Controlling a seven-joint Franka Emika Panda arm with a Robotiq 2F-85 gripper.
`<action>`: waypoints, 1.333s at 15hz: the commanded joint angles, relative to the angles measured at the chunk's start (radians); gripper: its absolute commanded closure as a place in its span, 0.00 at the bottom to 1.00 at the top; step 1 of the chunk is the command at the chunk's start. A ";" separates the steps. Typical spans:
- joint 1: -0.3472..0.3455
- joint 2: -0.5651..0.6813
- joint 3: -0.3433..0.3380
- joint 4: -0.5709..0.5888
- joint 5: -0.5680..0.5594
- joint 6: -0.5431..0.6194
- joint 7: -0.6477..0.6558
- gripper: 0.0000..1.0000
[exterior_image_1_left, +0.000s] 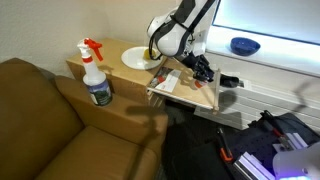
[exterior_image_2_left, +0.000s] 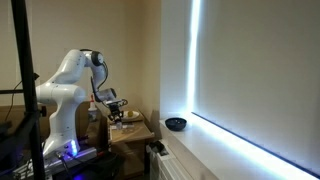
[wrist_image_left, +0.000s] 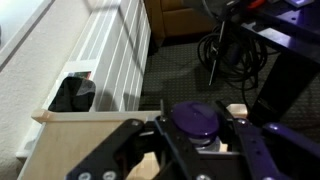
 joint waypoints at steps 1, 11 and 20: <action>-0.078 0.103 0.075 0.102 -0.033 -0.056 -0.008 0.81; -0.158 0.195 0.127 0.198 -0.044 0.033 -0.032 0.25; -0.318 0.104 0.152 0.004 0.082 0.544 -0.084 0.00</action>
